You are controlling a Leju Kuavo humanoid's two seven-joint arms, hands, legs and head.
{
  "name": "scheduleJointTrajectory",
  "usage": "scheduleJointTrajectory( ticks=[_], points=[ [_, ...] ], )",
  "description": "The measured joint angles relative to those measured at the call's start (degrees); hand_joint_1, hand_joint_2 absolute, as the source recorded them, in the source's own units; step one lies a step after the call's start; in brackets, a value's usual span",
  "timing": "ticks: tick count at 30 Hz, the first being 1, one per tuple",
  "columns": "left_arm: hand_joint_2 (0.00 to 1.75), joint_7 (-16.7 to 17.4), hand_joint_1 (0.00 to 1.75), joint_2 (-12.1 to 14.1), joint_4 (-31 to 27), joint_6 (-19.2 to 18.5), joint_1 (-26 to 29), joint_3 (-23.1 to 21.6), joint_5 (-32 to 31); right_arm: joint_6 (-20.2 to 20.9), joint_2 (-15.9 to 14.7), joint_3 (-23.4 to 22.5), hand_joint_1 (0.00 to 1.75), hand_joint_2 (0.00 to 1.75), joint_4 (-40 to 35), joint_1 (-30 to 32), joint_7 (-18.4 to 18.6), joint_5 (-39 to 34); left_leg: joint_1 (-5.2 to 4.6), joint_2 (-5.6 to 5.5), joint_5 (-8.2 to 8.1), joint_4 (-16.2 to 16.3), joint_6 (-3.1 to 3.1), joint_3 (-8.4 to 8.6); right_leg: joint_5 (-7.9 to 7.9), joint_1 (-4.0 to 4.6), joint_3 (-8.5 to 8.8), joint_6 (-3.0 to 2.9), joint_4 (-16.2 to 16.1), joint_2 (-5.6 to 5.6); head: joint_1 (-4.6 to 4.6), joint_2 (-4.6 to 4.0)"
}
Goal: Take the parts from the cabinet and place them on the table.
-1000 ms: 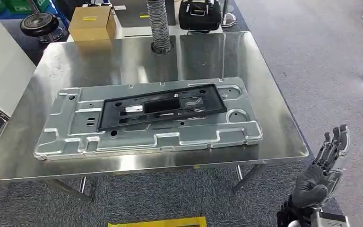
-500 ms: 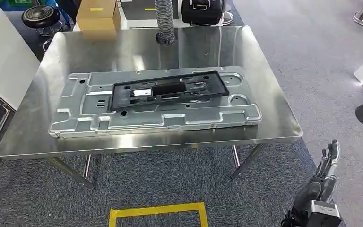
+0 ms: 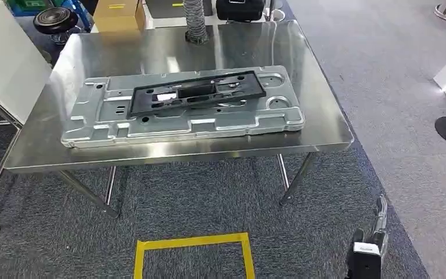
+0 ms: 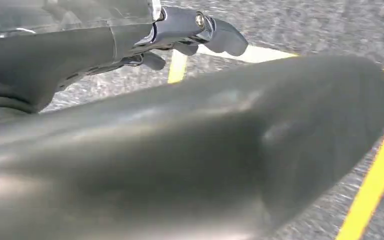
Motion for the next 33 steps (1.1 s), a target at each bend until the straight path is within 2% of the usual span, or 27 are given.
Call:
scheduleJointTrajectory(
  ticks=[1, 2, 3, 4, 6, 7, 8, 9, 11, 12, 13, 14, 15, 16, 17, 18, 19, 22, 23, 25, 26, 27, 28, 29, 31, 32, 33],
  points=[
    [0.00, 0.00, 0.00, 0.00, -0.02, 0.00, -0.08, 0.04, -0.04, -0.09, 0.09, -0.26, 0.00, 0.00, 1.03, -0.21, 0.50, 0.88, -0.03, -0.01, 1.58, -4.50, 0.24, 3.70, 0.50, 0.00, -0.91, 0.15, 0.37, 0.01, -0.02, 0.00],
    [0.00, 0.02, 0.00, 0.02, -0.02, -0.02, -0.28, 0.07, -0.22, -0.28, 0.22, -0.48, 0.00, 0.00, 2.46, -0.50, 0.94, 2.02, -0.05, -0.06, 1.07, -10.27, 0.61, 8.18, 0.99, -0.01, -1.52, 0.33, 0.83, 0.02, 0.00, 0.00],
    [0.00, 0.04, 0.00, 0.09, -0.09, -0.04, -0.53, 0.13, -0.50, -0.95, 0.33, -0.74, 0.00, 0.00, 4.42, -0.90, 0.96, 3.29, -0.46, -0.07, -1.43, -16.24, 0.83, 11.83, 1.38, 0.29, -1.96, 0.71, 1.20, 0.08, -0.02, 0.00],
    [0.00, 0.13, 0.00, 0.09, -0.11, -0.09, -0.70, 0.24, -0.70, -1.74, 0.43, -1.15, 0.00, 0.00, 6.82, -1.33, 0.48, 4.58, -0.47, -0.07, -2.05, -17.57, 1.10, 12.25, 1.89, 0.24, -1.91, 1.03, 1.14, -0.06, 0.15, 0.00],
    [0.00, 0.28, 0.00, 0.02, -0.11, -0.09, -0.67, 0.50, -1.22, -2.54, 0.83, -2.10, 0.00, 0.00, 11.53, -2.25, -0.55, 6.03, -0.74, -0.09, -1.44, -17.31, 1.91, 11.63, 3.14, -0.05, -1.84, 1.68, 0.59, -0.22, -0.29, 0.00],
    [0.00, 0.33, 0.00, 0.02, -0.11, -0.07, -0.63, 0.55, -1.33, -2.45, 0.94, -2.41, 0.00, 0.00, 13.21, -2.52, -0.79, 6.07, -0.56, -0.06, -0.40, -17.77, 2.42, 11.23, 3.85, 0.18, -2.02, 2.13, 0.26, -0.22, -0.11, 0.00],
    [0.00, 0.35, 0.00, -0.20, -0.11, -0.02, -0.73, 0.59, -1.63, -1.24, 1.09, -3.32, 0.00, 0.00, 17.06, -3.22, -1.09, 5.74, -0.34, 0.38, 0.58, -17.98, 2.77, 10.54, 2.21, -0.23, -2.56, 2.36, 0.96, 0.14, -0.26, 0.00],
    [0.00, 0.35, 0.00, -0.22, -0.11, 0.00, -0.82, 0.65, -1.90, 0.34, 1.20, -4.34, 0.00, 0.00, 21.57, -4.20, -1.25, 5.09, -0.33, 0.41, 1.33, -17.99, 3.26, 9.57, -1.59, -0.22, -3.48, 2.60, 3.14, 0.16, 0.21, 0.00],
    [0.00, 0.26, 0.00, -0.28, -0.11, 0.00, -0.81, 0.81, -2.21, 1.29, 1.20, -6.00, 0.00, 0.00, 27.69, -5.78, -1.64, 4.15, -0.46, 0.48, 2.86, -17.85, 3.51, 7.53, -8.80, -0.55, -5.45, 3.10, 11.45, 0.15, 0.27, 0.00],
    [0.00, 0.22, 0.00, -0.33, -0.11, 0.00, -0.80, 0.85, -2.36, 1.22, 1.20, -6.69, 0.00, 0.00, 30.21, -6.56, -1.77, 3.89, -0.50, 0.50, 3.57, -17.77, 3.49, 6.50, -10.54, -0.62, -6.14, 3.30, 15.44, 0.15, 0.26, 0.00],
    [0.00, 0.17, 0.00, -0.33, -0.11, 0.00, -0.83, 0.87, -2.40, 1.07, 1.18, -7.28, 0.00, 0.00, 32.51, -7.31, -1.88, 3.84, -0.49, 0.50, 4.31, -17.47, 3.43, 5.27, -10.69, -0.66, -6.38, 3.43, 18.79, 0.15, 0.28, 0.00],
    [0.00, 0.09, 0.00, -0.33, -0.11, -0.04, -0.86, 0.92, -2.43, 0.79, 1.11, -7.89, 0.00, 0.00, 35.26, -7.86, -1.95, 3.80, -0.48, 0.50, 5.01, -17.03, 3.31, 3.82, -8.88, -0.77, -5.66, 3.57, 19.91, 0.15, 0.31, 0.00],
    [0.00, 0.02, 0.00, -0.33, -0.11, -0.11, -0.85, 0.94, -2.56, 0.35, 0.98, -8.24, 0.00, 0.00, 37.55, -8.25, -1.97, 3.80, -0.46, 0.48, 5.60, -16.56, 3.16, 2.65, -6.31, -0.92, -3.75, 3.61, 18.51, 0.14, 0.26, 0.00],
    [0.00, 0.00, 0.00, -0.35, -0.11, -0.20, -0.82, 0.96, -2.73, -0.18, 0.63, -8.68, 0.00, 0.00, 40.18, -9.20, -2.01, 3.84, -0.44, 0.50, 6.09, -16.00, 2.93, 1.40, -4.35, -1.03, -0.68, 3.55, 14.90, 0.15, 0.26, 0.00],
    [0.00, -0.04, 0.00, -0.35, -0.11, -0.39, -0.85, 1.01, -3.17, -0.70, 0.07, -9.33, 0.00, 0.00, 44.45, -10.62, -1.45, 4.10, -0.44, 0.50, 6.53, -15.39, 2.70, 0.41, -4.22, -1.13, 3.19, 3.48, 9.94, 0.14, 0.26, 0.00],
    [0.00, -0.07, 0.00, -0.35, -0.11, -0.61, -0.96, 1.01, -3.56, -0.94, -0.72, -9.99, 0.00, 0.00, 48.62, -11.76, -0.10, 4.41, -0.71, 0.46, 6.84, -14.65, 2.40, -0.20, -6.32, -0.99, 8.12, 3.33, 3.49, 0.14, 0.26, 0.00],
    [0.00, -0.09, 0.00, -0.35, -0.11, -0.90, -1.05, 1.01, -3.94, -0.79, -1.51, -10.60, 0.00, 0.00, 51.95, -12.17, 2.01, 4.50, -0.75, 0.43, 7.11, -14.22, 2.16, -0.59, -8.61, -0.83, 10.24, 2.82, -0.73, 0.16, 0.18, 0.00],
    [0.00, 0.11, 0.00, -0.37, -0.11, -1.22, -0.87, 1.01, -4.94, -0.26, -3.11, -11.82, 0.00, 0.00, 59.35, -11.81, 9.41, 5.49, -0.48, 0.34, 8.90, -14.60, 0.98, -0.82, -7.48, -0.43, 9.25, 1.52, -0.38, 0.04, 0.20, 0.00],
    [0.00, 0.31, 0.00, -0.35, -0.09, -1.22, -0.61, 1.01, -5.16, -0.39, -3.35, -11.89, 0.00, 0.00, 61.23, -11.65, 11.59, 5.94, -0.08, 0.19, 8.35, -14.31, 0.63, -1.16, -6.49, -0.77, 8.60, 0.84, -0.73, -0.32, 0.26, -0.02],
    [0.00, 0.46, 0.00, -0.59, -0.07, -1.22, -0.51, 0.98, -5.38, -0.30, -4.20, -11.91, 0.00, 0.00, 64.52, -11.64, 16.34, 7.08, 0.11, 0.15, 1.35, -9.32, 0.38, -2.99, -5.07, -0.53, 6.82, -0.04, -0.72, -0.23, -0.20, 0.00],
    [0.00, 0.48, 0.00, -0.61, -0.07, -1.22, -0.59, 1.01, -5.42, 0.15, -4.50, -11.91, 0.00, 0.00, 65.75, -11.61, 18.76, 7.58, 0.14, 0.14, -2.28, -4.87, 0.24, -4.01, -4.30, -0.36, 5.85, -0.08, -0.71, -0.17, -0.26, 0.00],
    [0.00, 0.48, 0.00, -0.61, -0.07, -1.27, -0.73, 0.98, -5.51, 0.76, -4.68, -11.91, 0.00, 0.00, 66.85, -11.60, 21.14, 8.08, 0.13, 0.14, -4.62, -0.44, 0.12, -4.80, -3.56, -0.16, 4.85, -0.11, -0.64, -0.20, -0.35, 0.00],
    [0.00, 0.48, 0.00, -0.61, -0.07, -1.33, -0.79, 0.98, -5.53, 1.23, -4.79, -11.91, 0.00, 0.00, 67.71, -11.62, 23.15, 8.39, 0.13, 0.14, -5.07, 2.71, 0.07, -4.94, -2.84, -0.04, 3.79, -0.10, -0.47, -0.27, -0.31, 0.00],
    [0.00, 0.46, 0.00, -0.61, -0.07, -1.40, -0.85, 1.01, -5.57, 1.57, -4.90, -11.91, 0.00, 0.00, 68.43, -11.62, 24.75, 8.65, 0.12, 0.13, -3.57, 3.50, 0.12, -3.94, -2.14, 0.03, 2.69, -0.01, -0.24, -0.27, -0.33, 0.00],
    [0.00, 0.44, 0.00, -0.61, -0.07, -1.55, -0.87, 1.01, -5.73, 2.03, -5.05, -11.91, 0.00, 0.00, 69.48, -11.67, 26.75, 8.98, 0.06, 0.13, 0.81, -1.08, 0.46, 0.95, -1.10, 0.05, 0.71, 0.21, 0.50, -0.27, -0.35, 0.00],
    [0.00, 0.42, 0.00, -0.61, -0.07, -1.71, -0.99, 1.01, -5.95, 2.47, -5.07, -11.91, 0.00, 0.00, 69.87, -11.76, 27.92, 9.11, 0.01, 0.10, 1.60, -6.02, 0.82, 4.98, -0.62, 0.05, -0.20, 0.36, 0.91, -0.24, -0.37, 0.00],
    [0.00, 0.37, 0.00, -0.57, -0.09, -1.77, -1.26, 1.01, -5.99, 2.75, -5.07, -11.91, 0.00, 0.00, 70.09, -11.96, 28.72, 9.24, -0.14, 0.06, -0.35, -11.80, 1.39, 9.35, -0.13, -0.01, -0.66, 0.57, 1.27, -0.26, -0.37, 0.00]
  ],
)
